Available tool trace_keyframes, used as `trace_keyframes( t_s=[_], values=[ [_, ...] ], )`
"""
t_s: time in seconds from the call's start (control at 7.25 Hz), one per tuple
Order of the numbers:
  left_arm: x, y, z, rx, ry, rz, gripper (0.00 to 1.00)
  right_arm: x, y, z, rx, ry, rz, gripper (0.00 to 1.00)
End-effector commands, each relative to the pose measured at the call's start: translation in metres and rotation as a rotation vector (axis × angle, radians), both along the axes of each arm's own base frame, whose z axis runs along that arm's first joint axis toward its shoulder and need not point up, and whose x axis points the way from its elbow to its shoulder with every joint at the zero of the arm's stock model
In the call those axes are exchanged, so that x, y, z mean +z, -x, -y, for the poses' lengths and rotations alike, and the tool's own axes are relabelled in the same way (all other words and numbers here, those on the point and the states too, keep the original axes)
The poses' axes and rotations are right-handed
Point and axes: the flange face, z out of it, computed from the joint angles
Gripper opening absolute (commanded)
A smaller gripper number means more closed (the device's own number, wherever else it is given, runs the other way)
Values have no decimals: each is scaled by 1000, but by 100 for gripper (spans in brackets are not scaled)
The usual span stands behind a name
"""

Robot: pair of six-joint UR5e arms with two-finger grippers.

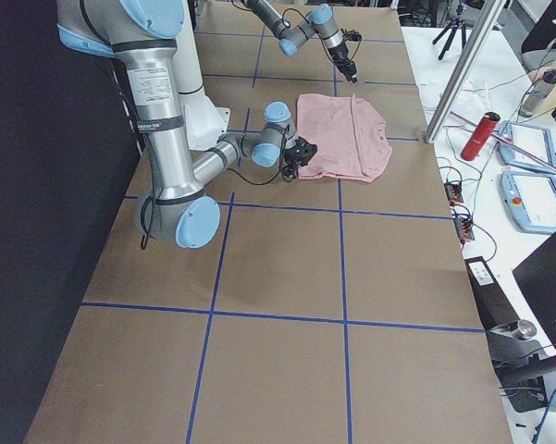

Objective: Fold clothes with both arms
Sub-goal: 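Grasp the side edge of the folded shirt with the right gripper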

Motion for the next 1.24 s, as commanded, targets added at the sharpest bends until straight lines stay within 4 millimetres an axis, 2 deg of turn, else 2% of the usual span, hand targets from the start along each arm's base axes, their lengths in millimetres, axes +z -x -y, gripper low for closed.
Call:
trace_keyframes(
  t_s=[0.0, 0.28, 0.41, 0.55, 0.69, 0.83, 1.1],
  values=[
    [-1, 0, 0, -2, 1, -3, 54, 2, 1, 3, 3, 0, -5, 71],
    [-3, 2, -2, -4, 0, -6, 54, -4, 16, 14, 13, 2, -29, 70],
    [2, 4, -6, -2, 2, -4, 54, -4, 16, 14, 12, 1, -29, 61],
    [3, 5, -6, -2, 3, -3, 54, 0, 15, 14, 14, 4, -34, 48],
    [2, 5, -6, -2, 2, -4, 54, -1, 13, 15, 16, 3, -35, 22],
    [3, 5, -6, -2, 3, -3, 54, -1, 13, 15, 15, 1, -34, 0],
    [4, 4, -7, -1, 4, -1, 54, -7, 11, 14, 15, -4, -23, 0]
  ],
)
